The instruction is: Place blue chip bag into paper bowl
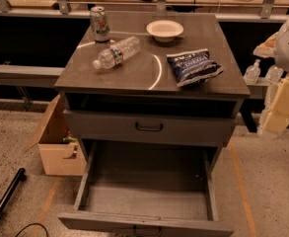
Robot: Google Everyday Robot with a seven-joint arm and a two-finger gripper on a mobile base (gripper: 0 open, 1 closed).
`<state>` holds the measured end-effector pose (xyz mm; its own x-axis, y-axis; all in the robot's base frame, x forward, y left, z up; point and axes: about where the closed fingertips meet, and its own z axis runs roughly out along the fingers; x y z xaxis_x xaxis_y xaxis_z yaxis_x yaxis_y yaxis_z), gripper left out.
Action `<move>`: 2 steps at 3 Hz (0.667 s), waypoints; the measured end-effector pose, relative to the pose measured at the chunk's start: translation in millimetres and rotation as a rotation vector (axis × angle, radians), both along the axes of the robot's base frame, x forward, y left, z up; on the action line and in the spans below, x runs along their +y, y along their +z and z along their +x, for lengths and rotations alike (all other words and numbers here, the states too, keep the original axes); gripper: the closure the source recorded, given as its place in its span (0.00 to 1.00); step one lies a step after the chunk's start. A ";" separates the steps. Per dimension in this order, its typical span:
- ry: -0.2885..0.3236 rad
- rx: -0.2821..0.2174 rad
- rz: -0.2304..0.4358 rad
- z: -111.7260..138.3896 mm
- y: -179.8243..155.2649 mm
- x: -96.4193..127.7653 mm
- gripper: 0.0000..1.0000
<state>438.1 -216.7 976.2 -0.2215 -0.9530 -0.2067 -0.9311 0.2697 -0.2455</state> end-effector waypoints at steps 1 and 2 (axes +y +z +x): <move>0.000 0.000 0.000 0.0 0.0 0.0 0.00; 0.008 -0.035 0.053 8.9 2.6 0.5 0.00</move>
Offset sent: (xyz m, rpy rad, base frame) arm 0.0240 -0.0004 0.0023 0.1434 -0.0724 0.0238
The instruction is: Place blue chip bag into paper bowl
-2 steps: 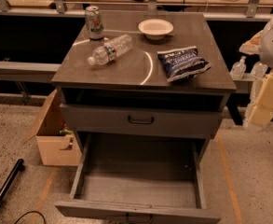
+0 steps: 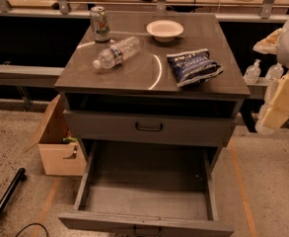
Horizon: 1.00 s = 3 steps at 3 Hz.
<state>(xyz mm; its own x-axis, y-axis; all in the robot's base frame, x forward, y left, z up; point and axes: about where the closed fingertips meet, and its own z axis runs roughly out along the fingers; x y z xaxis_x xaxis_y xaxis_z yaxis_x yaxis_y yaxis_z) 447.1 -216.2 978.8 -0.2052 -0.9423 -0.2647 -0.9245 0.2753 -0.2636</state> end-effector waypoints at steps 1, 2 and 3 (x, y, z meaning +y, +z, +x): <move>0.018 -0.080 0.123 22.9 -1.2 -6.1 0.00; 0.051 -0.189 0.230 49.5 0.4 -9.6 0.00; 0.080 -0.254 0.292 74.7 0.3 -6.9 0.00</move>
Offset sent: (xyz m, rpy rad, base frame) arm 0.0817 -0.0205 0.0087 0.3614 -0.3448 0.0929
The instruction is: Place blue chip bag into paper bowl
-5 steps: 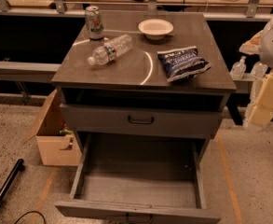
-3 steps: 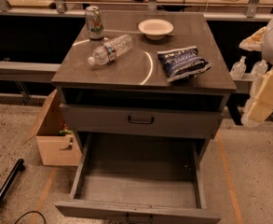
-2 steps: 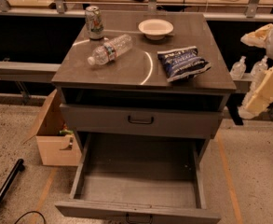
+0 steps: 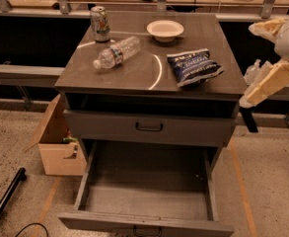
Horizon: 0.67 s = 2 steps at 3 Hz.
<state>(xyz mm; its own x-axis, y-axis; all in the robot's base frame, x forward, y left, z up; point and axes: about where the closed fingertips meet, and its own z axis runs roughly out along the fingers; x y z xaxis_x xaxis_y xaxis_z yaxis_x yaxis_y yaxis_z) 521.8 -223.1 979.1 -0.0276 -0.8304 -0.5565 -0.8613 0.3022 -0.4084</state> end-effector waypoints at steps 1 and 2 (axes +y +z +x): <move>0.005 -0.008 0.006 3.5 -1.5 1.2 0.00; 0.015 -0.021 0.015 9.1 -8.1 5.5 0.00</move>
Offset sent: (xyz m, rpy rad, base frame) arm 0.0154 0.0054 -0.0156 0.0266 -0.0355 0.0172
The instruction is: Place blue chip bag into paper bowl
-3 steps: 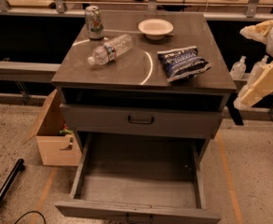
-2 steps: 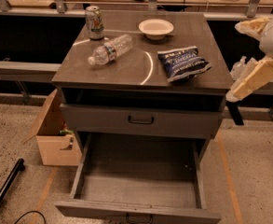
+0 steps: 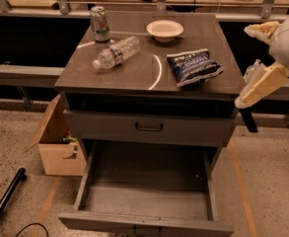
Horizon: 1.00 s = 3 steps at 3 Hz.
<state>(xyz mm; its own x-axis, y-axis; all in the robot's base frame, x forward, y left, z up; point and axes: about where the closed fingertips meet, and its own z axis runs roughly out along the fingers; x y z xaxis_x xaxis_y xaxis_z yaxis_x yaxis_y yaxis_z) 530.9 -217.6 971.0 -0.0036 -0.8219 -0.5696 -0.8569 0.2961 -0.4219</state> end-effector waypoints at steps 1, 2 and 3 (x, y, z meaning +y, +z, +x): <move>0.036 -0.046 0.019 20.7 -12.0 13.0 0.00; 0.054 -0.133 0.044 62.3 -21.3 28.0 0.00; 0.084 -0.181 0.066 94.2 -31.2 43.4 0.00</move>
Offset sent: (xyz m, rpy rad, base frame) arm 0.1163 0.0435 -0.0344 0.0786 -0.2334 0.0663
